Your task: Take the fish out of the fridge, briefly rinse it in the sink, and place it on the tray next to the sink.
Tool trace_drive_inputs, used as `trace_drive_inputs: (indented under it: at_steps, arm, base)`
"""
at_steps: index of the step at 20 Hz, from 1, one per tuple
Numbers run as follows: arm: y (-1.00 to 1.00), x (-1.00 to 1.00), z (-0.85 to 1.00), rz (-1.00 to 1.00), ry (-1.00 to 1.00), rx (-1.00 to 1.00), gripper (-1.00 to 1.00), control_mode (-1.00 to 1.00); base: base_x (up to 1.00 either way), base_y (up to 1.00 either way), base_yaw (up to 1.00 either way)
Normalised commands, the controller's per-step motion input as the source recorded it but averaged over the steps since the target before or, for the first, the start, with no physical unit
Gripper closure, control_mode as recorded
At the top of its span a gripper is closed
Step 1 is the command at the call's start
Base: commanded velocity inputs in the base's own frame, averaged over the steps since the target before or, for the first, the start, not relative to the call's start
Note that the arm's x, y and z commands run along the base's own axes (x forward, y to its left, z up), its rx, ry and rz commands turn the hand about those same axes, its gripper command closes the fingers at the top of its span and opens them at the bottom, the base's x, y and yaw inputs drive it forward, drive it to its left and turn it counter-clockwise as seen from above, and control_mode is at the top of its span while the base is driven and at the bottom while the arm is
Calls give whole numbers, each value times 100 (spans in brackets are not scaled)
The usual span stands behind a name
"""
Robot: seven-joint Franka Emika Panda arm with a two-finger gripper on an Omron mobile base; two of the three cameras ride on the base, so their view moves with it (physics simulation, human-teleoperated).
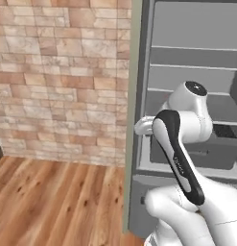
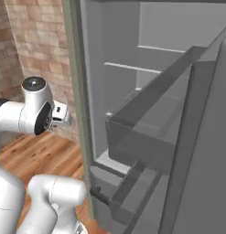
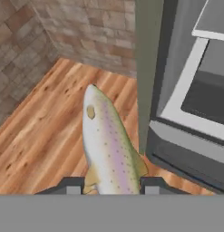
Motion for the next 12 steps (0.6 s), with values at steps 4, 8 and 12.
trace_drive_inputs:
  at_steps: [4,8,12]
  arm:
    - [0,0,0,0,0,0,100,100]
    - [0,0,0,0,0,0,100,100]
    - [0,0,0,0,0,0,100,100]
  base:
    - [0,39,88]
    - [0,34,92]
    - [0,26,95]
